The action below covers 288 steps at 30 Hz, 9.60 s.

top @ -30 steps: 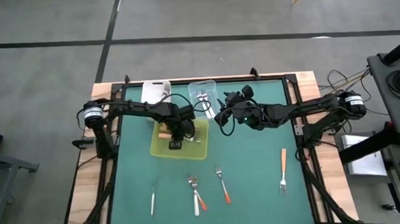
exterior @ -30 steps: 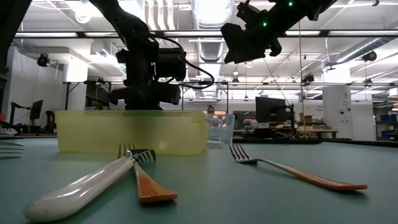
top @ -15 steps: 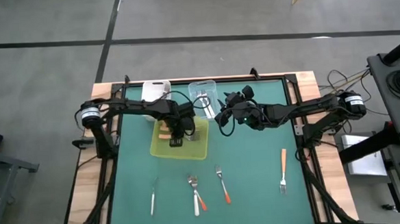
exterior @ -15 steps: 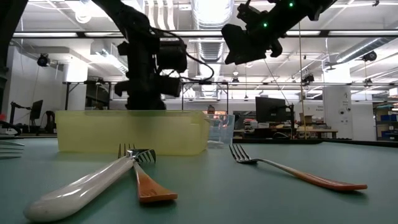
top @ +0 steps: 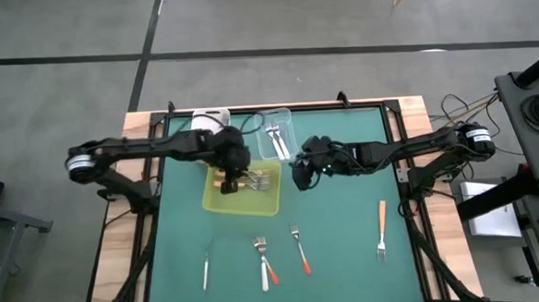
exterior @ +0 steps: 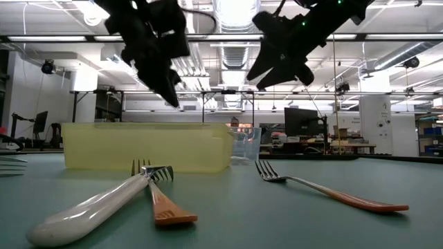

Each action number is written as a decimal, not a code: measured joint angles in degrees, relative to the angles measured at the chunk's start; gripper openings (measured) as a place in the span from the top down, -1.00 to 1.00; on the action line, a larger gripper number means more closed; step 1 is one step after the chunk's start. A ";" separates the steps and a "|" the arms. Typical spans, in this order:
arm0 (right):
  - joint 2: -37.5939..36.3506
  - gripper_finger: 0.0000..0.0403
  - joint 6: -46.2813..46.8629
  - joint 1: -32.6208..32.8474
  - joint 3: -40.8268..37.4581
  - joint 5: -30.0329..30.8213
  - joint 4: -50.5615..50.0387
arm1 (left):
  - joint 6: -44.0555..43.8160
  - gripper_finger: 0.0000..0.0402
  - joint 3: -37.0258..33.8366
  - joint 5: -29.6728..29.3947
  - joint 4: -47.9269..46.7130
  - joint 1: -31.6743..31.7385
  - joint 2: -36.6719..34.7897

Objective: Sort silverware by color (type)
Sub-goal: Put the orange fork into the white bin

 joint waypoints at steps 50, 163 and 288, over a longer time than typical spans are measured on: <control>27.03 0.39 29.57 15.45 37.33 -24.82 -44.85 | -13.85 0.70 -21.81 0.09 18.78 -5.66 -33.48; 19.61 0.96 -38.25 12.38 24.43 -5.45 13.41 | -17.31 0.70 -22.46 -3.43 32.65 -9.53 -29.16; 12.90 0.33 -42.94 5.33 1.88 13.85 58.23 | -20.24 1.00 -8.67 -27.03 44.18 -9.58 -4.25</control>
